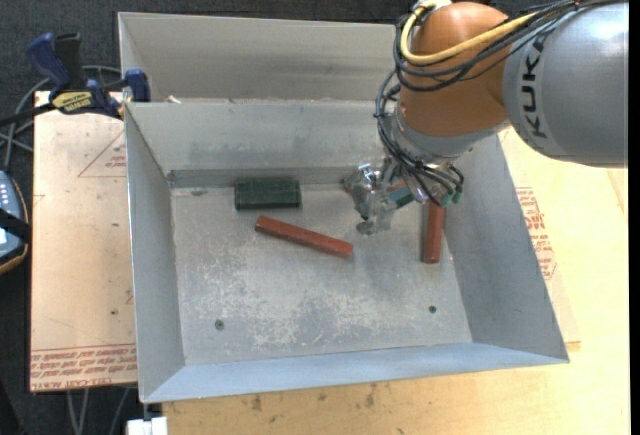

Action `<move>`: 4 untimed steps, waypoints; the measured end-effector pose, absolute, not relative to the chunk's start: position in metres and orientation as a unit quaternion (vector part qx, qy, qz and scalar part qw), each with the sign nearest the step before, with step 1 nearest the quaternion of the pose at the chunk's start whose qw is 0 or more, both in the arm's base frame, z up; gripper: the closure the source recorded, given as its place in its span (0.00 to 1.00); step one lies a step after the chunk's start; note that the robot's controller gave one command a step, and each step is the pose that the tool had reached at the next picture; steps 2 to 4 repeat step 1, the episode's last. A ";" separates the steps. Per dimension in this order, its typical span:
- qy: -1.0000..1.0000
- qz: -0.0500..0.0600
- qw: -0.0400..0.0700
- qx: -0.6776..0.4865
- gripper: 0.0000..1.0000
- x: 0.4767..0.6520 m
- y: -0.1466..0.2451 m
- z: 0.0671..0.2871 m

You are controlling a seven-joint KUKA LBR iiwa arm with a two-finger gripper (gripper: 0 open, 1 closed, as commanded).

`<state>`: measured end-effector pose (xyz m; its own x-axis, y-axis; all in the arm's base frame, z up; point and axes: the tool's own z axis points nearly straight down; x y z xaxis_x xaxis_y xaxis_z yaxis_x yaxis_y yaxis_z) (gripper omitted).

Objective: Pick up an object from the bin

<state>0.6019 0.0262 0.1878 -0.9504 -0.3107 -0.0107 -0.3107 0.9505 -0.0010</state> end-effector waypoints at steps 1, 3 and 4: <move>0.990 0.000 0.005 -0.142 1.00 0.572 0.011 0.260; 0.990 0.000 0.005 -0.142 1.00 0.572 0.011 0.260; 0.990 0.000 0.005 -0.142 1.00 0.572 0.011 0.260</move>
Offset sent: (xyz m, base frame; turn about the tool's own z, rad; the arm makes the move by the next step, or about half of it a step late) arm -0.0309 -0.0149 0.0673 0.0296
